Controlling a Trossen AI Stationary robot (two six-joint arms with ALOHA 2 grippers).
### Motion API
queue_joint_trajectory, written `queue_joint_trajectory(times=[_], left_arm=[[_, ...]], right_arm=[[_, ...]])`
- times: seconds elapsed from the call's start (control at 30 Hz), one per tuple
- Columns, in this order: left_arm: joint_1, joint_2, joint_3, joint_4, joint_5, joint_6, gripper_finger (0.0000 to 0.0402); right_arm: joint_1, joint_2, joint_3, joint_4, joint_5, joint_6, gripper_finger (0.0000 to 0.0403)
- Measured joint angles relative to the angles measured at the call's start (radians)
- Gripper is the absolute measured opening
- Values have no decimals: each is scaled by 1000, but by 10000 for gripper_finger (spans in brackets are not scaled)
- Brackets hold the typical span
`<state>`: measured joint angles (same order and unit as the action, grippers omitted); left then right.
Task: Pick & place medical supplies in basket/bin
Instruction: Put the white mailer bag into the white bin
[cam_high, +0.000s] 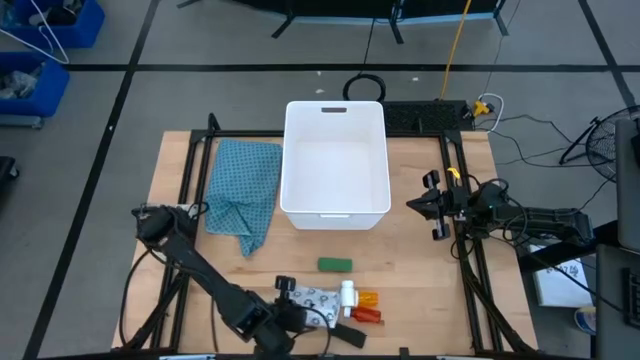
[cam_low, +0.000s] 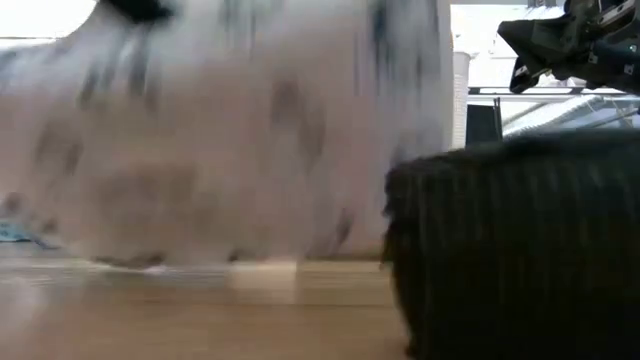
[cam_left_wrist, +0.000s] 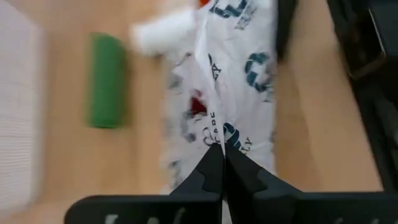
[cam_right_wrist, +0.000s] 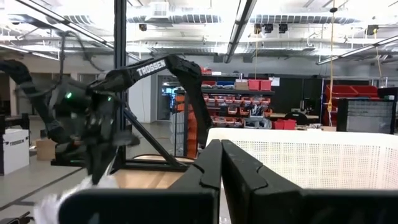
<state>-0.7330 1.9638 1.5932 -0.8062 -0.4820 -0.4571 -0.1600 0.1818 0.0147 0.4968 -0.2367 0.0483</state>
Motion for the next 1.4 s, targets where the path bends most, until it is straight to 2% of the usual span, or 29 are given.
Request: queue_joint_trajectory(times=[0.4, 0.5, 0.6, 0.73, 0.83, 1.0, 1.1, 1.2, 1.27, 1.4], left_arm=[[-130, -272, 2, -61, -481, 129, 1], [-115, -371, 2, -34, -518, 135, 1], [-60, -455, 3, 59, -519, 234, 1], [53, -547, 3, 230, -470, 462, 1], [190, -601, 4, 351, -438, 549, 1], [498, -609, 5, 384, -86, 648, 1], [663, -546, 5, 379, 110, 662, 0], [788, -453, 5, 349, 257, 676, 0], [841, -382, 5, 317, 293, 698, 0], [901, -227, 4, 281, 287, 751, 0]], right_arm=[[0, 0, 0, 0, 0, -5, 0], [0, 0, 0, 0, -4, -6, 0], [0, 0, 0, 0, -45, -8, 0], [0, 0, 0, 5, -54, -35, 0], [0, 0, 0, 22, -54, -80, 0], [0, 0, 0, 28, -46, -145, 0], [0, 0, 0, 24, -26, -174, 0], [0, 0, 0, 22, -27, -176, 0], [0, 0, 0, 34, -26, -181, 0], [0, 0, 0, 72, -26, -231, 0]])
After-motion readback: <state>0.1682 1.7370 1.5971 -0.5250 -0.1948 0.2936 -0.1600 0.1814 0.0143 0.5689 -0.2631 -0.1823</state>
